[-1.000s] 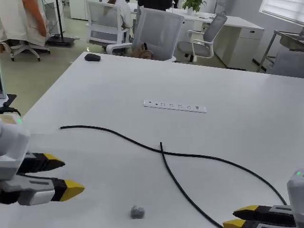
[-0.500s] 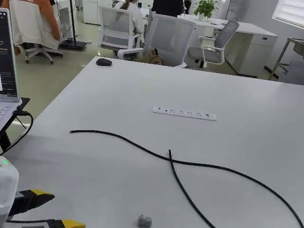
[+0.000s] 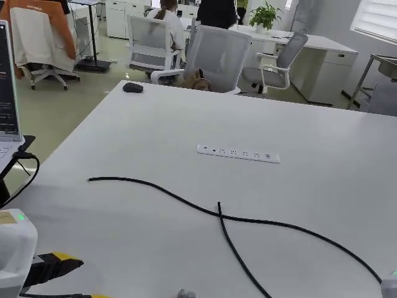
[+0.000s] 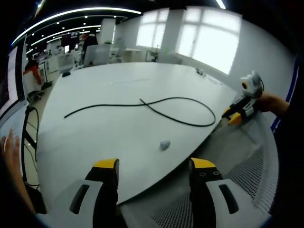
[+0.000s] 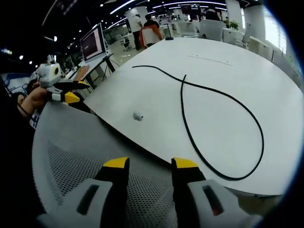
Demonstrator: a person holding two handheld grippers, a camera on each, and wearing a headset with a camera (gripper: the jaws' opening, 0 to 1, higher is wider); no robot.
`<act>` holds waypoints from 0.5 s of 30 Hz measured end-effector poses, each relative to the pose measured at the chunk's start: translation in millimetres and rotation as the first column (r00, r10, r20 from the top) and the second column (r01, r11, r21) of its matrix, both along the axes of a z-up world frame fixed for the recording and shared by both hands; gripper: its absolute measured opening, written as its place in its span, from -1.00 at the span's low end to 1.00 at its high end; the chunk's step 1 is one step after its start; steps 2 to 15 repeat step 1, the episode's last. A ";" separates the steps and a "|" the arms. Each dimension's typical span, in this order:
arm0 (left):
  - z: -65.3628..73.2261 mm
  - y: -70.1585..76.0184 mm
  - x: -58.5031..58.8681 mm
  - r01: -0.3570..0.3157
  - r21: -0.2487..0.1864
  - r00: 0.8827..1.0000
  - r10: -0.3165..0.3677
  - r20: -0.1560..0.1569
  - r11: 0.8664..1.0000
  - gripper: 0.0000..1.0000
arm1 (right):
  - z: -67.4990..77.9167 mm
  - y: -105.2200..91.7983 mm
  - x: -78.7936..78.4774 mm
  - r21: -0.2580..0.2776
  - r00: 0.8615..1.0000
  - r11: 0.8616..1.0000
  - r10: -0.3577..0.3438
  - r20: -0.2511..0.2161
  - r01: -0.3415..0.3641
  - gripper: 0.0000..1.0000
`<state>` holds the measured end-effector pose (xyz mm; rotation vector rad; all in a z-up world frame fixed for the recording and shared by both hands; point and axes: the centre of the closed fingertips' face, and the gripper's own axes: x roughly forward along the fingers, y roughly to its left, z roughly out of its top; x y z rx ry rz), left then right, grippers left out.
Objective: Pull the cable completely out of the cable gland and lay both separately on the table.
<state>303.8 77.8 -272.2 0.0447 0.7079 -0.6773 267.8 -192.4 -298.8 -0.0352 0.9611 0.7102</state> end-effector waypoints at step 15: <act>-0.6 -1.3 -1.1 0.010 0.010 1.000 -0.010 -0.001 1.000 0.20 | 0.0 0.2 -0.3 0.000 1.000 1.000 0.002 0.000 -0.002 -0.26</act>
